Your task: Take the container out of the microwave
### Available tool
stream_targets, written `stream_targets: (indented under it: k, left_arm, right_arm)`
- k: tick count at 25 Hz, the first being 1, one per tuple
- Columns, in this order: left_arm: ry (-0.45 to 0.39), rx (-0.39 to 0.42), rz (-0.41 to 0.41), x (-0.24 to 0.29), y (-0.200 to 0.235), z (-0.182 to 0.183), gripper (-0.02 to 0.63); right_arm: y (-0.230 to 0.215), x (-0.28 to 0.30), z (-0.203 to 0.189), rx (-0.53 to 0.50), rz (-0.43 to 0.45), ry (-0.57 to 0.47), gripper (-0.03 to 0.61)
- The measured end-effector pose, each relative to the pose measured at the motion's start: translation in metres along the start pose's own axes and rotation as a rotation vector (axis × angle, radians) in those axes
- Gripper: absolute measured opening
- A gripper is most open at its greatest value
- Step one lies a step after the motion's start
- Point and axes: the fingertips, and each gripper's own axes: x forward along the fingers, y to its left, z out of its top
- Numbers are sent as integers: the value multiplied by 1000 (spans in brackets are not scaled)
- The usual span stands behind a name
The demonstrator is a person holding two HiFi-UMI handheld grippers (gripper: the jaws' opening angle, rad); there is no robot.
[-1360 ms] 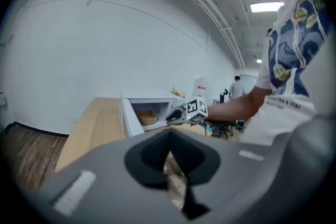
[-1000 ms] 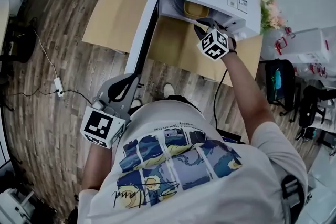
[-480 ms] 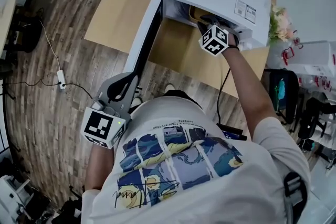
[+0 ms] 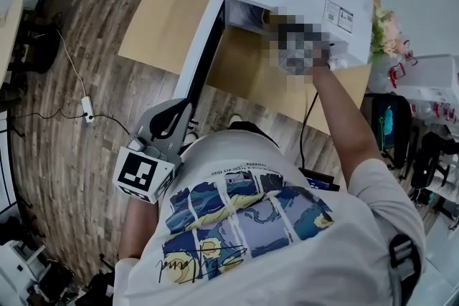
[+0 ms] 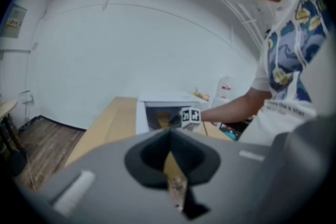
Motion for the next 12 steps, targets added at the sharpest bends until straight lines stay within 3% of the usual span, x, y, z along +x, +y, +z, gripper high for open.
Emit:
stream_targets:
  k: [12]
  left_arm:
    - [4, 26, -54, -18, 7, -10, 9]
  right_arm:
    - [17, -22, 12, 24, 1, 10, 20]
